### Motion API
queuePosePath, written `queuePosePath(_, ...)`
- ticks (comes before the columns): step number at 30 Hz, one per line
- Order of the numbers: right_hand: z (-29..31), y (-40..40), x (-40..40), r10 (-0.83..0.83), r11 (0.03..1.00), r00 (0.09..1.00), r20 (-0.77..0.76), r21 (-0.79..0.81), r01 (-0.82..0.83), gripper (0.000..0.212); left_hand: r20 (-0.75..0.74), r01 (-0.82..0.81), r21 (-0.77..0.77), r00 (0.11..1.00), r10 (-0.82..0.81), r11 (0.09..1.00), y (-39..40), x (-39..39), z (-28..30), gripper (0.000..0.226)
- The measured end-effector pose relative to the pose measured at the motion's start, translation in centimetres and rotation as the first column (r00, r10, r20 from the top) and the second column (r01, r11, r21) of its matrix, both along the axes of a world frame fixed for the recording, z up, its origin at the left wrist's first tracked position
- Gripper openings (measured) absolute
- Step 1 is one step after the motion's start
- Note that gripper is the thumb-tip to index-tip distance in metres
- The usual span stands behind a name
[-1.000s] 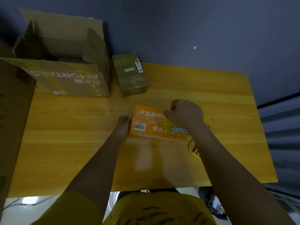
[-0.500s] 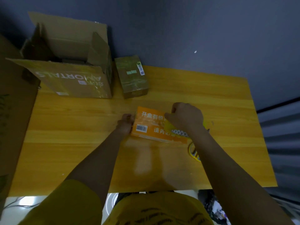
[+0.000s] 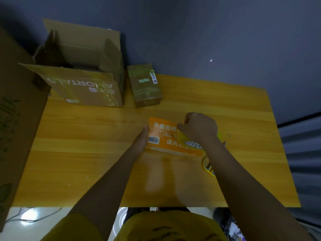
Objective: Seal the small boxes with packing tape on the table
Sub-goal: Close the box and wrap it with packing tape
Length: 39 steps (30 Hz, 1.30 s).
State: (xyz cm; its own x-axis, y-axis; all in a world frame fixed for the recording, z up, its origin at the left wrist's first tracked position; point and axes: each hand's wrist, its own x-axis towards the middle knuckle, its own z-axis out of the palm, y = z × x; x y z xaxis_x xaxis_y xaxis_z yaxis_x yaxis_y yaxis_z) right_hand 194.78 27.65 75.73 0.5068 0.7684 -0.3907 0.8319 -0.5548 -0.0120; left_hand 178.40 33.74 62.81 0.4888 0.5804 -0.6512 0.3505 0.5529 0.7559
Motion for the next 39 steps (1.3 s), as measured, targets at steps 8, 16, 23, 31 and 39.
queuePosePath(8, 0.3, -0.3, 0.4, 0.009, 1.000, 1.000, 0.002, 0.003, -0.009, 0.042, -0.014, 0.050, 0.082, 0.999, -0.050, 0.995, 0.1, 0.1, 0.3, 0.073)
queuePosePath(16, 0.0, -0.4, 0.7, 0.020, 1.000, 1.000, 0.016, 0.020, -0.020, 0.047, -0.425, 0.671, 0.520, 0.740, -0.521, 0.529, 2.4, -0.1, 2.5, 0.113)
queuePosePath(23, 1.3, -1.1, 1.5, 0.076, 0.997, 0.986, -0.147, 0.026, -0.073, 0.050, -0.725, 0.834, 0.402, 0.542, -0.426, 0.376, 2.1, 1.4, 3.2, 0.111)
queuePosePath(31, 0.1, -7.0, 6.0, -0.123, 0.886, 0.709, -0.694, 0.244, 0.393, 0.064, -0.756, 0.828, 0.363, 0.530, -0.385, 0.427, 1.8, 2.0, 3.5, 0.110)
queuePosePath(39, 0.7, -6.5, 6.6, -0.115, 0.943, 0.918, -0.380, 0.250, 0.221, 0.078, -0.753, 0.815, 0.351, 0.539, -0.378, 0.461, 1.8, 1.6, 3.4, 0.110)
